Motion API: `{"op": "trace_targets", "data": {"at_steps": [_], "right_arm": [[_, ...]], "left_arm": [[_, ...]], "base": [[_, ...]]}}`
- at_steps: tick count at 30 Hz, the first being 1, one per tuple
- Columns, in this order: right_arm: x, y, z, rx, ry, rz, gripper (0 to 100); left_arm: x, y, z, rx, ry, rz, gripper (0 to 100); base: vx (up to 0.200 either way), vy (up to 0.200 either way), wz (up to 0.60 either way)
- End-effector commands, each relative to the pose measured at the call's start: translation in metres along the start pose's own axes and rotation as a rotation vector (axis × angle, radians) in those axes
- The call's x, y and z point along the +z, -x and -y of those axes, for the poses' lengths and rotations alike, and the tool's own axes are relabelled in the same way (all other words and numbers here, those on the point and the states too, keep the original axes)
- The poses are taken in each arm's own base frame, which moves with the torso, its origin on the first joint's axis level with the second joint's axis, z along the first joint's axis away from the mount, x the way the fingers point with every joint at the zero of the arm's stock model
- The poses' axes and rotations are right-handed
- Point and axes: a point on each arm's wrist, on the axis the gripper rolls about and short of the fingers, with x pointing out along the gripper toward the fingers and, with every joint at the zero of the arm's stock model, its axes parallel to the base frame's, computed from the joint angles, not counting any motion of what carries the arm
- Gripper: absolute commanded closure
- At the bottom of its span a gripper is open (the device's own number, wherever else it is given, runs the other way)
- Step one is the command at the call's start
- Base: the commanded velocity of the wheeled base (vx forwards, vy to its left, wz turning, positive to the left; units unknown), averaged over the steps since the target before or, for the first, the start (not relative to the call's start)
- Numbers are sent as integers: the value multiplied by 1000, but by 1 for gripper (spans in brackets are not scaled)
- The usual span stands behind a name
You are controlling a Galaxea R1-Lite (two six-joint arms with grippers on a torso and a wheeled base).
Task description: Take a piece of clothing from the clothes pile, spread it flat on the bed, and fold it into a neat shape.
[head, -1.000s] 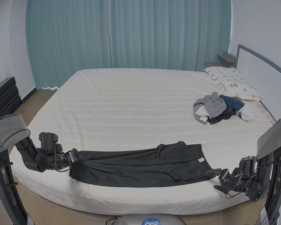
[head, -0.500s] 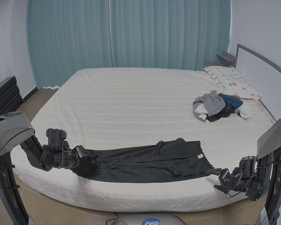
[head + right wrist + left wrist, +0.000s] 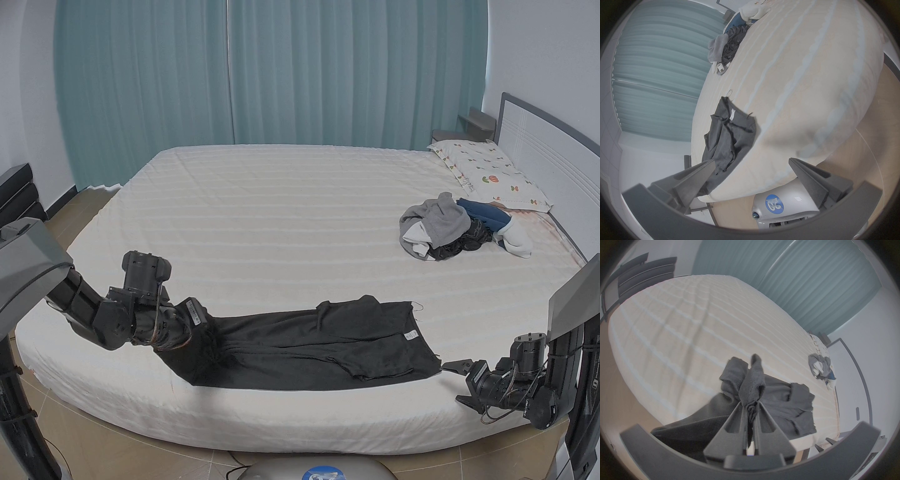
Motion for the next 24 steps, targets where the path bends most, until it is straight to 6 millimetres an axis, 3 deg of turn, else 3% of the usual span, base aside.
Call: {"op": "trace_targets", "data": {"at_steps": [1,6,9,22,24], "right_arm": [[1,0,-1,12,4,6,0],[0,0,-1,10,4,4,0],[0,0,-1,10,4,3,0],[0,0,-1,9,3,0,0],[0,0,-1,9,3,0,0]], "left_arm": [[2,7,54,-65,-24,-5,100],[1,8,89,-76,-32,-36,100],[-7,-4,112,-65,-36,-71,100],[-40,-45,153,-25,-92,-118,100],[-48,-48,158,-27,-89,-130,100]], "base": [[0,-200,0],[0,-200,0],[0,-200,0],[0,-200,0],[0,0,0]]}}
